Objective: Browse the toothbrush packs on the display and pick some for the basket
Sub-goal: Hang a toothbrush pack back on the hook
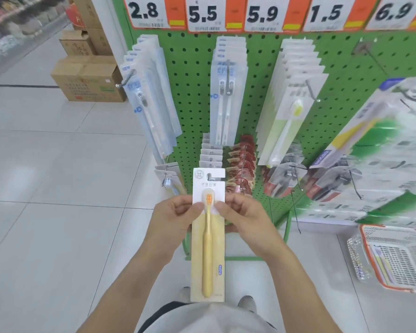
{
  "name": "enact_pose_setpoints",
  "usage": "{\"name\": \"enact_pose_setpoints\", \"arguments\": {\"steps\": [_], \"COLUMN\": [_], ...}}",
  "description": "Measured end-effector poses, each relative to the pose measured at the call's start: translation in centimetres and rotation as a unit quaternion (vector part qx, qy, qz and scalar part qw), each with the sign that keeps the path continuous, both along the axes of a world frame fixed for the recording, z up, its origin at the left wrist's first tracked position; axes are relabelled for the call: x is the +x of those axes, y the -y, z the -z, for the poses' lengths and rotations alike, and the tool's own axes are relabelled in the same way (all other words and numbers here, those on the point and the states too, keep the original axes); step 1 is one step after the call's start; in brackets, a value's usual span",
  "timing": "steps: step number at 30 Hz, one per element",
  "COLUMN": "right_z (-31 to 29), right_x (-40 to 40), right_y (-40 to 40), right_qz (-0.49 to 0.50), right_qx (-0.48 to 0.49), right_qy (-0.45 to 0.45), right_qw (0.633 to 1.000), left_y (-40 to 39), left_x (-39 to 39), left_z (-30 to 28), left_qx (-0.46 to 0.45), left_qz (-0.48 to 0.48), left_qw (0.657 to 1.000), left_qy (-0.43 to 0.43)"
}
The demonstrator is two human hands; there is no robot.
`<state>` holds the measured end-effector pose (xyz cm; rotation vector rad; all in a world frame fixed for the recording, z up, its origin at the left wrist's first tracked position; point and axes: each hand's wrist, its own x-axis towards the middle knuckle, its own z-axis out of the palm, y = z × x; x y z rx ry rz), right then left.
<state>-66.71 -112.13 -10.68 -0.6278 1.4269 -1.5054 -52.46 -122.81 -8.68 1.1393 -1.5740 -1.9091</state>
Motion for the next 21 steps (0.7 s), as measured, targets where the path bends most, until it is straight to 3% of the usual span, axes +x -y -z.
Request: {"name": "enact_pose_setpoints", "arguments": {"steps": [4,8,16,21], "right_z": [0.2,0.3,0.8,1.3], "right_x": [0.1,0.3,-0.3,-0.3], "right_y": [-0.9,-1.1,-2.6,-3.2], "right_qz": [-0.026,-0.009,-0.091,-0.073], "right_qx": [0.01,0.011,0.052,0.046], "right_qy": [-0.018,-0.023,-0.033,-0.02], "right_qw": [0.999,1.0,0.994,0.996], "left_y": [-0.7,-1.3,-2.4,-2.8], "left_x": [0.0,0.2,0.2,-0.1], "left_z": [0.1,0.1,0.4,0.4], "left_qx": [0.016,0.004,0.035,0.049], "left_qz": [-0.012,0.04,-0.013,0.013], "left_qw": [1.0,0.999,0.999,0.998], "left_qy": [0.004,0.032,0.027,0.034]}}
